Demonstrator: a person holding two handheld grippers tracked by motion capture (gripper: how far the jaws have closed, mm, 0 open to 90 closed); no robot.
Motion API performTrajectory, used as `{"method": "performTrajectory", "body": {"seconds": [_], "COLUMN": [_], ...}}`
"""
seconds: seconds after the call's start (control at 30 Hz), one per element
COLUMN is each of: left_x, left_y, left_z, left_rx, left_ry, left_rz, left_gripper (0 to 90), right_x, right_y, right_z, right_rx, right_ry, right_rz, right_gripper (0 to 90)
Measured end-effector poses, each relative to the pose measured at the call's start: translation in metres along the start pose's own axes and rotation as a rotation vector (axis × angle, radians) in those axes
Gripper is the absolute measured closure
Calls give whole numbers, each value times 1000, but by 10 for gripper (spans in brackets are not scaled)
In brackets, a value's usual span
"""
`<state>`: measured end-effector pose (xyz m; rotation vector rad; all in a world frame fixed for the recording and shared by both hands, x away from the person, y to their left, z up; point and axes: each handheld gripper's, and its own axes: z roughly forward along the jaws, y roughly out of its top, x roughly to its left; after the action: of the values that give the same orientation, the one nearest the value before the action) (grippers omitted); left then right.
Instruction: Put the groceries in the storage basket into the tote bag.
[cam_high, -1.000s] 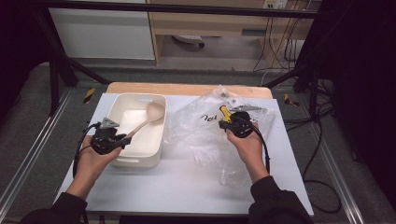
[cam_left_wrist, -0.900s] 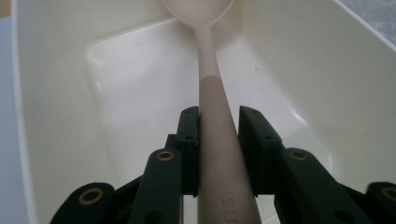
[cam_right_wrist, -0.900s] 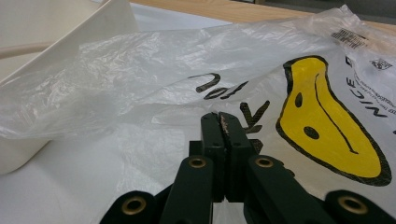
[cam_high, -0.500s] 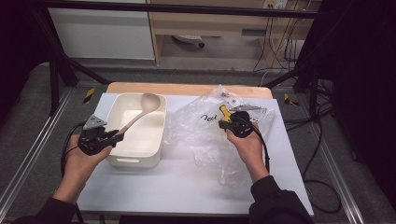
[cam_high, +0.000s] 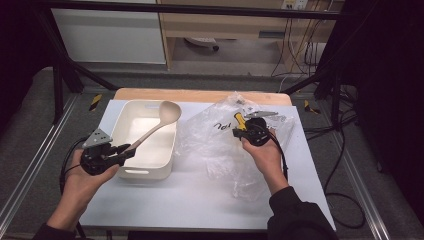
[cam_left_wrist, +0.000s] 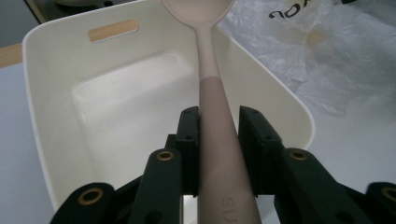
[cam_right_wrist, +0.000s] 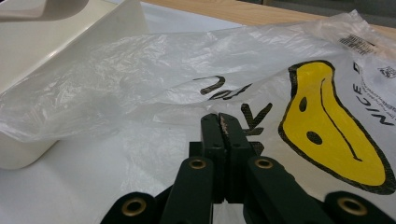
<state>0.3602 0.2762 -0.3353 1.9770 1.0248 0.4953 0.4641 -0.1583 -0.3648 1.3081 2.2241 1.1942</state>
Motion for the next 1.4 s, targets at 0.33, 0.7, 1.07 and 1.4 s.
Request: {"method": "performTrajectory", "body": {"seconds": [0.33, 0.7, 1.07, 1.4], "left_x": [-25, -54, -79, -93], "left_y": [2, 7, 3, 0], "left_z": [-6, -1, 7, 23], "left_rx": [4, 40, 74, 119], "left_ry": [-94, -172, -237, -265], "left_rz": [55, 150, 190, 227], "left_gripper": [698, 698, 698, 698], "right_x": [-2, -4, -6, -5], "right_y": [1, 5, 6, 6], "right_z": [0, -5, -11, -12], "right_rx": [16, 19, 20, 21], "right_ry": [15, 25, 25, 29], "right_rz": [3, -8, -16, -23], "right_gripper": [900, 900, 900, 900]}}
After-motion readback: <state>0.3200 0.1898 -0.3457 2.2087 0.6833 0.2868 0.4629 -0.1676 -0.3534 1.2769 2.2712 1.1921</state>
